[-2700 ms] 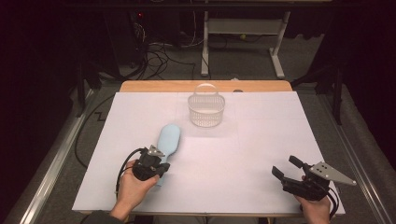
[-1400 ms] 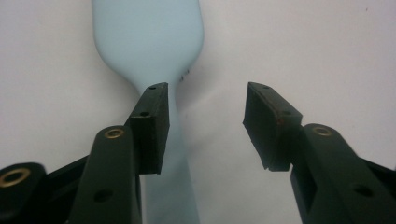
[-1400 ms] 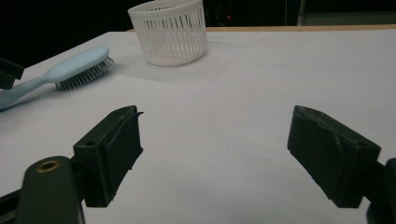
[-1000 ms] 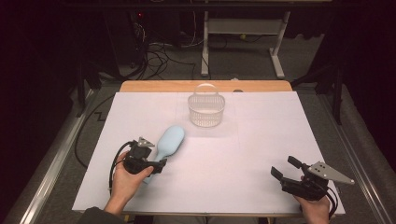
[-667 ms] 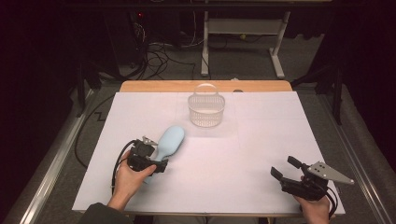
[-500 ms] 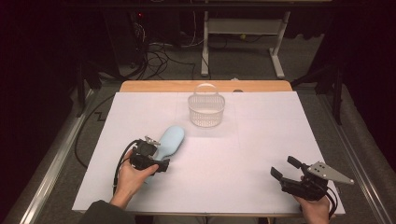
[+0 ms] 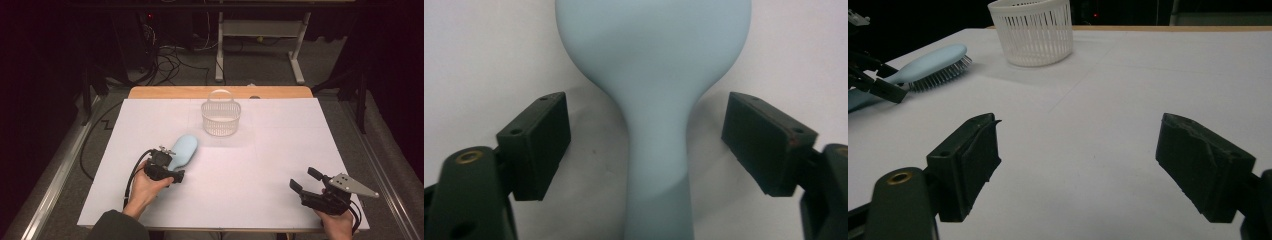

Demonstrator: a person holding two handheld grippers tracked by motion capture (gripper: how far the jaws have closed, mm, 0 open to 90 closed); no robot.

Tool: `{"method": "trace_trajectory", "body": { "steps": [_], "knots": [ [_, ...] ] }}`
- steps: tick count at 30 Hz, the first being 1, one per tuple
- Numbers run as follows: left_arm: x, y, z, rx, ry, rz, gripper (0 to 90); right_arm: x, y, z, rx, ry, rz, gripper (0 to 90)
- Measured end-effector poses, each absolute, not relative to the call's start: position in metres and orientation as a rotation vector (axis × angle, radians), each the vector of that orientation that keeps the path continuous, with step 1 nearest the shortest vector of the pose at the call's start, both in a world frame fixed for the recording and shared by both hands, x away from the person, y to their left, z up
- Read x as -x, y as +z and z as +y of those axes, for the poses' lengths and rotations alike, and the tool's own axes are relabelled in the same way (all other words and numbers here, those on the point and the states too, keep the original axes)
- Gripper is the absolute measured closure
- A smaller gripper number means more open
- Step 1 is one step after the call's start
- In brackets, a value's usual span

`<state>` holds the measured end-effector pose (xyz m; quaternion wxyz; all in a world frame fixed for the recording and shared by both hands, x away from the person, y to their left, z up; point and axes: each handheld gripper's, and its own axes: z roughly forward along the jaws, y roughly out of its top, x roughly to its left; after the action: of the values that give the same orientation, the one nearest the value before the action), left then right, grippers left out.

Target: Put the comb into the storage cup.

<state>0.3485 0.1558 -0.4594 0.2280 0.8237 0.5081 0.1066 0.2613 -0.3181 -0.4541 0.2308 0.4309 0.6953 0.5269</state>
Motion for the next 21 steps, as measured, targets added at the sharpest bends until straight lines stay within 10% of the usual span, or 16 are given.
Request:
{"method": "trace_trajectory", "body": {
  "steps": [11, 21],
  "knots": [
    [-0.3523, -0.4543, 0.1573, -2.273, 0.273, 1.400, 53.0, -0.2612, -0.4540, -0.3187, -1.187, 1.455, 1.908, 18.0],
    [-0.3565, -0.4494, 0.1530, -2.333, 0.246, 1.417, 61.5, -0.2611, -0.4541, -0.3185, -1.187, 1.453, 1.911, 18.1]
  ]
}}
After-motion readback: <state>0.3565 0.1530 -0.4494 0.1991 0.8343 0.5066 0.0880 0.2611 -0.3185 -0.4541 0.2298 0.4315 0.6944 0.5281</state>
